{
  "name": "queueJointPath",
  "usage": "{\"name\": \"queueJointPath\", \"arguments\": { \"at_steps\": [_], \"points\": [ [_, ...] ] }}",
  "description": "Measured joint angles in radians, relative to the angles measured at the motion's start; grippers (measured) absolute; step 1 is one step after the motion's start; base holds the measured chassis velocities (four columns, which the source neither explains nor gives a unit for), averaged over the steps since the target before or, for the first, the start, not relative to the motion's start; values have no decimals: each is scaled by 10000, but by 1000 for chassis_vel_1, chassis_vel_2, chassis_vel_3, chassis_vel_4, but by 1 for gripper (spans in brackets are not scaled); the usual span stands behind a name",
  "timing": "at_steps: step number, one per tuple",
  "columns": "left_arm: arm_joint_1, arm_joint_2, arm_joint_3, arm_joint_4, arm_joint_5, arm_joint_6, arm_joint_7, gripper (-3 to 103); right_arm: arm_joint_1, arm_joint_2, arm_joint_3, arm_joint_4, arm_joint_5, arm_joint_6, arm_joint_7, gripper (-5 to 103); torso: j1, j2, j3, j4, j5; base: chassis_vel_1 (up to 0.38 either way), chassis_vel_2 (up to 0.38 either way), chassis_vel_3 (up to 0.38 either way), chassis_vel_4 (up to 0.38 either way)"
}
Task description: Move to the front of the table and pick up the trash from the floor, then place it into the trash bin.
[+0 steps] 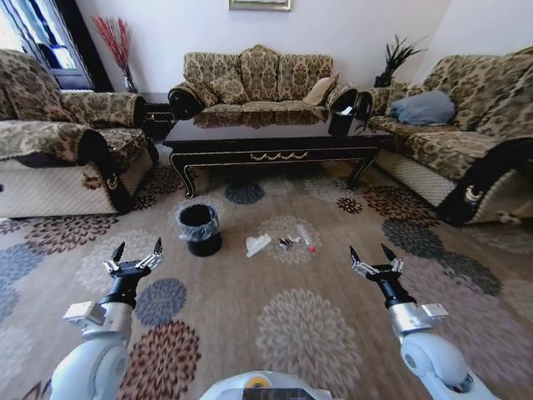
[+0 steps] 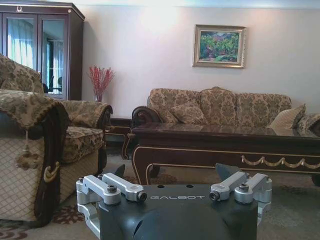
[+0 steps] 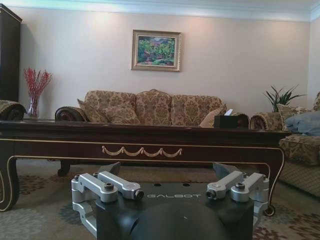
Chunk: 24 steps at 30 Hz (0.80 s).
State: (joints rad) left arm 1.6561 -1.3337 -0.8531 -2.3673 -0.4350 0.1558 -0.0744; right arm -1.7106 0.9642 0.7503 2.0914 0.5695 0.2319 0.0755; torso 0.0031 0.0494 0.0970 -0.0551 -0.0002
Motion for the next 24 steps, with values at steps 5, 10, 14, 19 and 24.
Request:
{"name": "queueJointPath", "arguments": {
  "at_steps": [5, 10, 14, 19, 24],
  "points": [
    [47, -21, 1, -15, 24, 0, 6, 100, 12, 26, -35, -19, -37, 51, 8, 100, -1, 3, 1, -1, 0, -353, 351, 351, -355],
    [83, -23, -3, -29, 28, 0, 8, 100, 14, 77, -79, 21, -76, 119, 49, 100, 2, 3, 6, 1, 1, -311, 319, 306, -312],
    [103, -38, 2, -30, 41, -1, 9, 100, -26, 89, -58, 37, -123, 119, 126, 100, 8, 2, 9, 1, 3, -204, 191, 188, -171],
    [142, -47, 7, -20, 65, -12, 10, 100, -81, 89, -9, 93, -128, 143, 125, 100, -4, 8, 0, -1, 3, -25, 2, 18, -13],
    [179, -37, -2, -19, 66, -28, 12, 100, -101, 116, -12, 132, -134, 128, 123, 100, -5, 9, -1, -2, 2, 19, -48, -32, 29]
  ]
}}
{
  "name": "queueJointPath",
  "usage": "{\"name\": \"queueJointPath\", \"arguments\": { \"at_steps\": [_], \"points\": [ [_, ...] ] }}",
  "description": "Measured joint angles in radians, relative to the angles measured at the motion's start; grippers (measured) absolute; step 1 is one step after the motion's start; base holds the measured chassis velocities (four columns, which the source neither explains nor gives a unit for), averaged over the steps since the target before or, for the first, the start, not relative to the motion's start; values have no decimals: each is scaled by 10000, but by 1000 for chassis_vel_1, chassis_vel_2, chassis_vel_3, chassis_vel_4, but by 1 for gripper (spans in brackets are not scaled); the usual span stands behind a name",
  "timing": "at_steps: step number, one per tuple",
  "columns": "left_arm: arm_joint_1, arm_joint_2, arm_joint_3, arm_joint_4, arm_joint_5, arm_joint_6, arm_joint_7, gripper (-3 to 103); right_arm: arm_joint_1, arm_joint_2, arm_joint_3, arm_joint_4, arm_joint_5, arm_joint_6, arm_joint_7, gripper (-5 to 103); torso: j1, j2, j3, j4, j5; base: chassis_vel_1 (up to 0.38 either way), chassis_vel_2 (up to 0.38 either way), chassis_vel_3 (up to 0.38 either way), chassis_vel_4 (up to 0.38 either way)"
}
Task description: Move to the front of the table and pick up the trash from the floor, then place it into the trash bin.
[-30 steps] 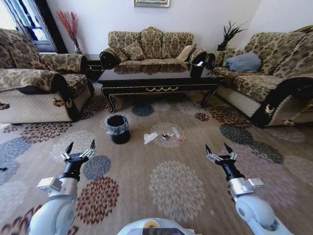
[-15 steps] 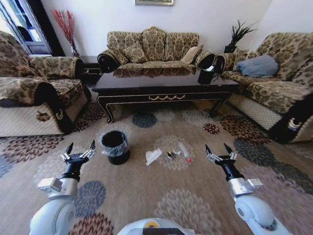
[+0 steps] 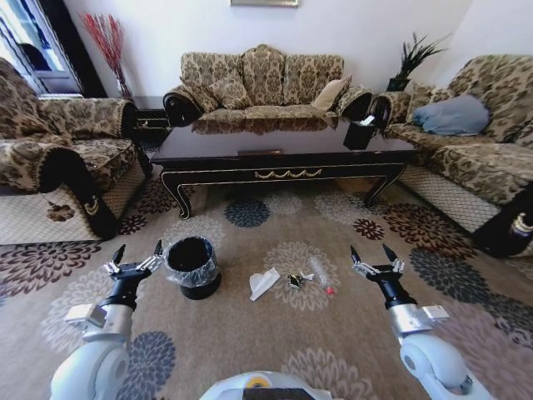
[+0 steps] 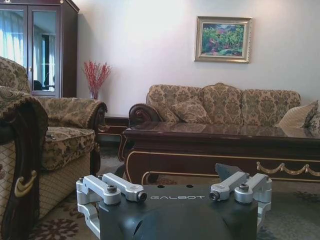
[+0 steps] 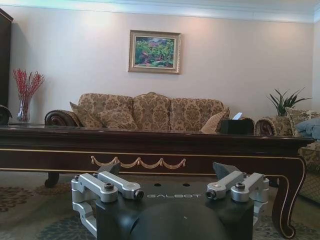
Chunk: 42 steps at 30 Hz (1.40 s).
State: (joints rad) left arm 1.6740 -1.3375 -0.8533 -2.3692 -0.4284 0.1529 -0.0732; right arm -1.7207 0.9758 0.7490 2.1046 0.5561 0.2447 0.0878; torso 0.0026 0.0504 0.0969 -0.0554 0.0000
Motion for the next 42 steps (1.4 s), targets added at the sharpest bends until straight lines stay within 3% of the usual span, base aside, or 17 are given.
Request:
{"name": "queueJointPath", "arguments": {
  "at_steps": [18, 22, 25, 26, 27, 31, 32, 33, 35, 36, 42],
  "points": [
    [2, 42, 6, 35, 89, 70, -24, 100, 42, 55, -76, -80, -50, 261, -110, 100, 6, -2, 8, 4, 0, -68, 73, 71, -76],
    [-318, 255, -27, -4, -304, 568, -681, 100, 75, 92, -92, -115, -215, 284, -67, 100, 13, -4, 12, 4, -2, -95, 114, 122, -110],
    [-838, 773, -178, -53, -1476, 1615, -1678, 100, 84, 112, -104, -157, -352, 285, 39, 100, 9, -3, 8, 3, -1, -19, 26, 14, -16],
    [-1050, 1076, -255, -41, -2057, 2342, -2059, 100, 87, 120, -125, -175, -398, 285, 111, 100, 6, -2, 5, 3, -3, 0, 0, 0, 0],
    [-1050, 1076, -255, -41, -2057, 2342, -2059, 100, 87, 120, -125, -175, -398, 285, 111, 100, 6, -2, 5, 3, -3, 0, 0, 0, 0],
    [-1774, 2106, -428, 289, -3980, 4773, -3056, 100, 138, 169, -207, -277, -671, 285, 342, 100, 4, -2, 4, 0, 0, 17, -26, -16, 22],
    [-2046, 2408, -432, 497, -4991, 5537, -3565, 100, 150, 201, -233, -310, -779, 285, 357, 100, 5, -2, 6, 1, -2, 0, 0, 0, 0],
    [-2046, 2408, -432, 497, -4991, 5537, -3565, 100, 150, 201, -233, -310, -779, 285, 357, 100, 5, -2, 6, 1, -2, 0, 0, 0, 0],
    [-2349, 2689, -345, 877, -6143, 5860, -4031, 100, 151, 241, -277, -328, -877, 277, 360, 100, 6, -3, 8, 1, 0, 0, 0, 0, 0],
    [-2462, 2773, -280, 1095, -6349, 5934, -4090, 100, 147, 255, -295, -335, -902, 267, 362, 100, 6, -2, 7, 3, -1, 0, 0, 0, 0],
    [-3042, 2924, 173, 2519, -6384, 5960, -4089, 100, 124, 323, -375, -476, -1139, 248, 373, 100, 6, -2, 8, 1, -1, 0, 0, 0, 0]
  ]
}}
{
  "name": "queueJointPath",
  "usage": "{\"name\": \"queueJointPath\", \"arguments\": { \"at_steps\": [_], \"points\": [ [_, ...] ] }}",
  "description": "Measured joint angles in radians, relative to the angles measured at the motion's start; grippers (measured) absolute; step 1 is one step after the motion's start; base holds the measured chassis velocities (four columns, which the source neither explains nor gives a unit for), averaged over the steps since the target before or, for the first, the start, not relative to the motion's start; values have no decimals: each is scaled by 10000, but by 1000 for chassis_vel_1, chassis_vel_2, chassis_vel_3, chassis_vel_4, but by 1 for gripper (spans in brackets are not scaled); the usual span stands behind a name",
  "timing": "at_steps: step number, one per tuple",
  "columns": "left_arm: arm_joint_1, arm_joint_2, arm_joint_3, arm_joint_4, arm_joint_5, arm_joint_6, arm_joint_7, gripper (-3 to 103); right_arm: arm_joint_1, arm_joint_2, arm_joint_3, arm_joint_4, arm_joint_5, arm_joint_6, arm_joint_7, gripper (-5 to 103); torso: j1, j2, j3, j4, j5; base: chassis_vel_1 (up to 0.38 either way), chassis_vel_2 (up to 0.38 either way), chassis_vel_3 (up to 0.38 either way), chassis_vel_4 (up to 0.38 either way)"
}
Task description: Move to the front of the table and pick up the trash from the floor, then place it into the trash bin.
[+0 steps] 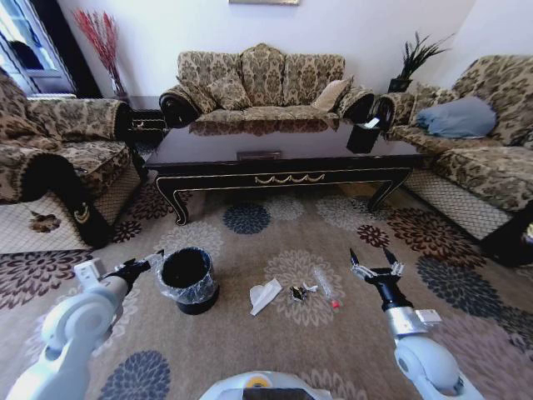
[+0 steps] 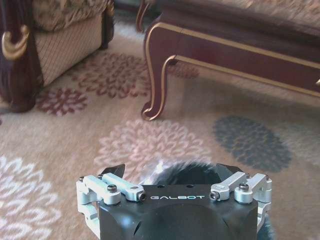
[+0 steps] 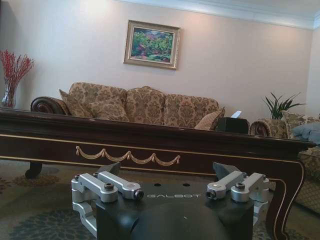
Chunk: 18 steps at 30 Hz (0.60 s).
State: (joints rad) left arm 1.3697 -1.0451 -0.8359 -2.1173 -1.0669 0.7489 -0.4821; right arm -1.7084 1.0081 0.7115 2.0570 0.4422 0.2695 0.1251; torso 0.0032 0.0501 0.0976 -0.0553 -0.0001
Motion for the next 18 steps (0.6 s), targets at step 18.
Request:
{"name": "queueJointPath", "arguments": {
  "at_steps": [18],
  "points": [
    [-476, -588, 694, 1786, 592, -105, 45, 100, 306, -28, -564, -540, -400, -25, 49, 100, 0, 1, 0, 2, 2, 0, 0, 0, 0]
  ]
}}
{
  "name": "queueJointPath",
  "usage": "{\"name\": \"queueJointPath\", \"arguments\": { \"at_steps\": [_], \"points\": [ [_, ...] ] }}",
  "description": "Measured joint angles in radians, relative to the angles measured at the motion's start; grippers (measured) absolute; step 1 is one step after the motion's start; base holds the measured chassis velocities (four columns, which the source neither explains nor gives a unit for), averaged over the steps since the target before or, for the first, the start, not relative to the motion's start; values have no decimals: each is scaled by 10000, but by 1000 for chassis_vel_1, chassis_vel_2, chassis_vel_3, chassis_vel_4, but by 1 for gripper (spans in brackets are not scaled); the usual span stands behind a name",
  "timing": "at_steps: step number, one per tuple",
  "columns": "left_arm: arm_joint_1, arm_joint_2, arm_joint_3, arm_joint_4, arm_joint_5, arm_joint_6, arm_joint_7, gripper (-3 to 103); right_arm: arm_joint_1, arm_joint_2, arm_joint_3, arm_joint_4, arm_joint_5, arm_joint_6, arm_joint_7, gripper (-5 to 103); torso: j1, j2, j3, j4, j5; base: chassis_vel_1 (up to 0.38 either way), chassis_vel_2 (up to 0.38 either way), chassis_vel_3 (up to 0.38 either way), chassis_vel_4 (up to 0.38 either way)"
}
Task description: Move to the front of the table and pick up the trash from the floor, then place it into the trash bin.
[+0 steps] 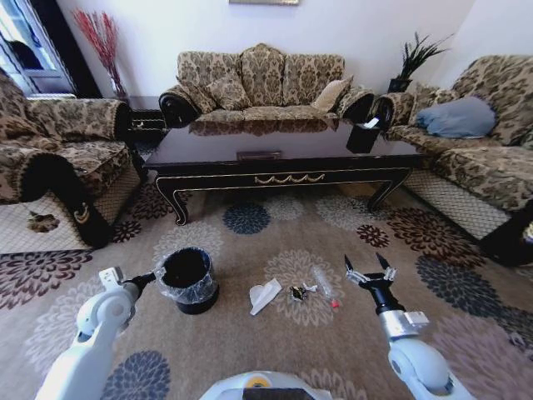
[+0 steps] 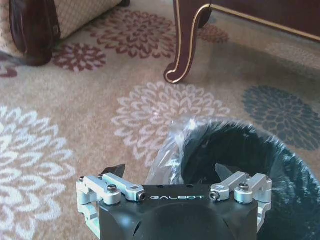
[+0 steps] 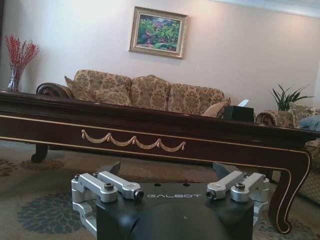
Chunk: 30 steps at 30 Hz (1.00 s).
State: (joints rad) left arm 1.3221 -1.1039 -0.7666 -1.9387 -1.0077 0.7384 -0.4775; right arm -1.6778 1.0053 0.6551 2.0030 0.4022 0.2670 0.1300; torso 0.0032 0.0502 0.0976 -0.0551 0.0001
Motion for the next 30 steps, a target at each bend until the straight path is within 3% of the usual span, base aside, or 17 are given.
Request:
{"name": "queueJointPath", "arguments": {
  "at_steps": [12, 26, 30],
  "points": [
    [-317, -396, 408, 1092, 430, -17, 582, 100, 11, -31, -91, -286, -100, 44, 0, 100, 0, 0, 0, -1, -1, 0, 0, 0, 0],
    [-903, -526, 819, 2119, 756, -236, 853, 101, -9, -40, -197, -488, -231, 74, -4, 100, 0, 0, 0, -1, -1, 0, 0, 0, 0],
    [-885, -482, 869, 2095, 807, -250, 882, 81, 17, 23, -241, -587, -327, 86, -6, 100, 0, 1, 0, -2, 0, 0, 0, 0, 0]
  ]
}}
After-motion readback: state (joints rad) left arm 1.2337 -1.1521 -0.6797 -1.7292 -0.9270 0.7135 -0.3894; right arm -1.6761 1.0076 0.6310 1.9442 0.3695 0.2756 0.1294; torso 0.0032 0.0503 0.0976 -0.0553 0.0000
